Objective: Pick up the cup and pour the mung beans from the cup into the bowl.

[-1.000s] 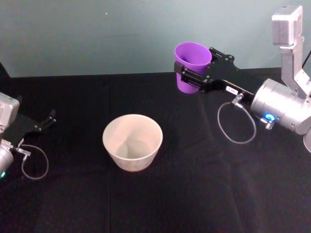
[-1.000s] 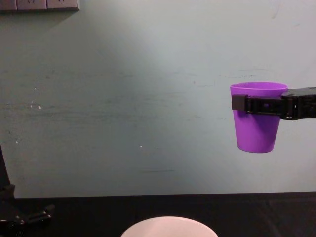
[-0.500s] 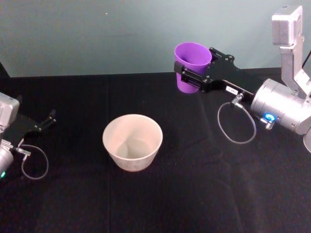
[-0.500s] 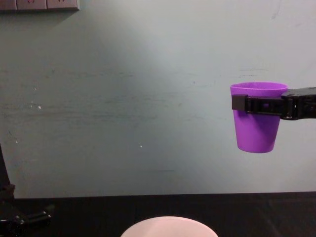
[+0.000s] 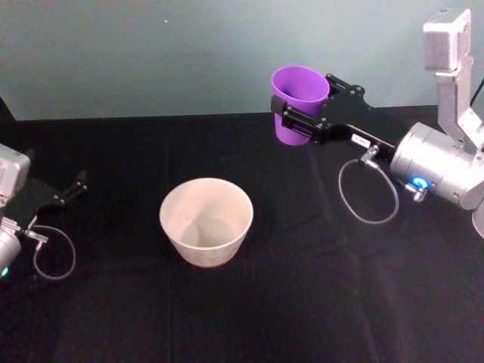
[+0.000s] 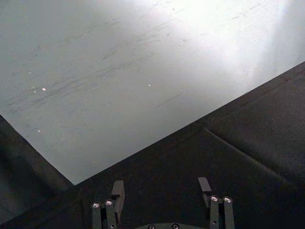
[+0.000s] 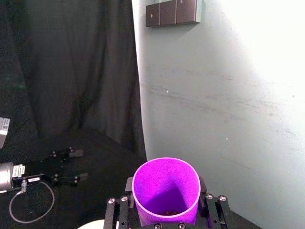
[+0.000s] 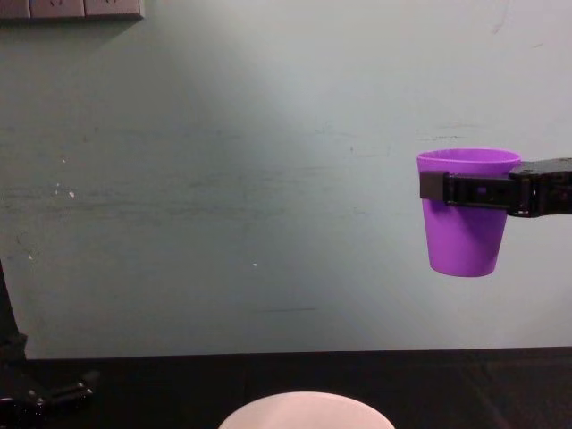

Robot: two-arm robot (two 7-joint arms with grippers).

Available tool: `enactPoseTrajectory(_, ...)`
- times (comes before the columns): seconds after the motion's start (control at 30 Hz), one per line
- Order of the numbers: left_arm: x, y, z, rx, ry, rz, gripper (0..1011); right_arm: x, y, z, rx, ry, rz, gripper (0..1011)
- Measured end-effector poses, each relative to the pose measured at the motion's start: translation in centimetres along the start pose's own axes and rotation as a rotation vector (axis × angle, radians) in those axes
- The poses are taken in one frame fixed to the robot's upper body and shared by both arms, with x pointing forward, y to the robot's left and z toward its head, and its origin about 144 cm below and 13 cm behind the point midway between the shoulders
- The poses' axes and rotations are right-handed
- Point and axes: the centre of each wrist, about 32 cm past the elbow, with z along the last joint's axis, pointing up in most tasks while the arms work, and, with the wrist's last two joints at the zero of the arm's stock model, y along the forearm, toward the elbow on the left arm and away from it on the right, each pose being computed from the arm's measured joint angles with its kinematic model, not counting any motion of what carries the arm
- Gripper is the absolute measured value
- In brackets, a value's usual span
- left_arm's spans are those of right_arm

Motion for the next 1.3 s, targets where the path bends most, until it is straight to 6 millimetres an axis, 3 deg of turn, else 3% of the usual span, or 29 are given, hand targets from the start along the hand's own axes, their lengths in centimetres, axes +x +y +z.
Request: enactPoseTrajectory(1.3, 0.00, 0.00, 0.00, 0.000, 0.000, 0.000, 1000, 0.00, 0.00, 0.00, 0.000, 0.000, 0.000, 732)
